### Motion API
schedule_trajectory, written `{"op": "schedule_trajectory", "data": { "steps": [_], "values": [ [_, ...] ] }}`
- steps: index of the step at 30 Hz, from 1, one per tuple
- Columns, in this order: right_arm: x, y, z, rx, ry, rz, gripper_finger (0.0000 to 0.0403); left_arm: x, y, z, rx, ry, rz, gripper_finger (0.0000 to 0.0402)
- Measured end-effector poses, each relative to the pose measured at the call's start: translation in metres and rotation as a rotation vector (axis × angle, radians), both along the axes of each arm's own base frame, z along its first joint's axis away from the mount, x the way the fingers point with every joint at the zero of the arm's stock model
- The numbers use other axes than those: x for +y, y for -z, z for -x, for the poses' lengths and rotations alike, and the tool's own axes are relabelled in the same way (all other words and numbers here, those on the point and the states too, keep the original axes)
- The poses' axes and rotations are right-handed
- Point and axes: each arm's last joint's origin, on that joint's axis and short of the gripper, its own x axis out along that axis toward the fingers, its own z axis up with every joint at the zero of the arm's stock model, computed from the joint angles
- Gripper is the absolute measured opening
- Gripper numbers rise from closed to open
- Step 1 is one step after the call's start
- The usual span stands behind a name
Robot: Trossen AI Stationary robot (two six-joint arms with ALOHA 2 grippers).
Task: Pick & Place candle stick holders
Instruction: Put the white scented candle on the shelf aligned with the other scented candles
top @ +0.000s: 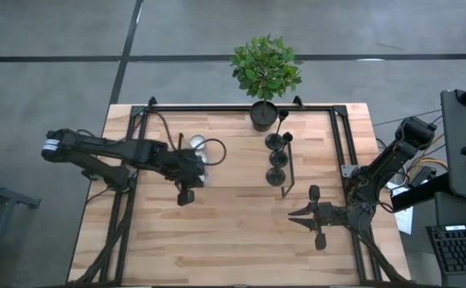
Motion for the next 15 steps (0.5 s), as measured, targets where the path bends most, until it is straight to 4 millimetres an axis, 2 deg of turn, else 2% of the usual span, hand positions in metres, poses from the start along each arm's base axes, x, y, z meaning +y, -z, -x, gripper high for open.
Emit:
{"op": "schedule_trajectory", "data": {
  "steps": [4, 7, 10, 15],
  "values": [
    [0.0, 0.0, 0.0, 0.001, 0.0, 0.001, 0.0052, 0.002, -0.003, 0.013, -0.048, -0.027, 0.002, 0.0],
    [0.0, 0.0, 0.0, 0.0, 0.0, 0.0, 0.0052, 0.003, 0.005, 0.018, -0.034, -0.048, -0.005, 0.0],
    [0.0, 0.0, 0.0, 0.0, 0.0, 0.0, 0.0052, 0.003, 0.014, 0.018, -0.022, -0.053, -0.004, 0.0],
    [-0.001, 0.0, -0.001, -0.001, 0.004, -0.001, 0.0052, 0.003, 0.016, 0.014, -0.032, -0.048, -0.008, 0.0]
  ]
}}
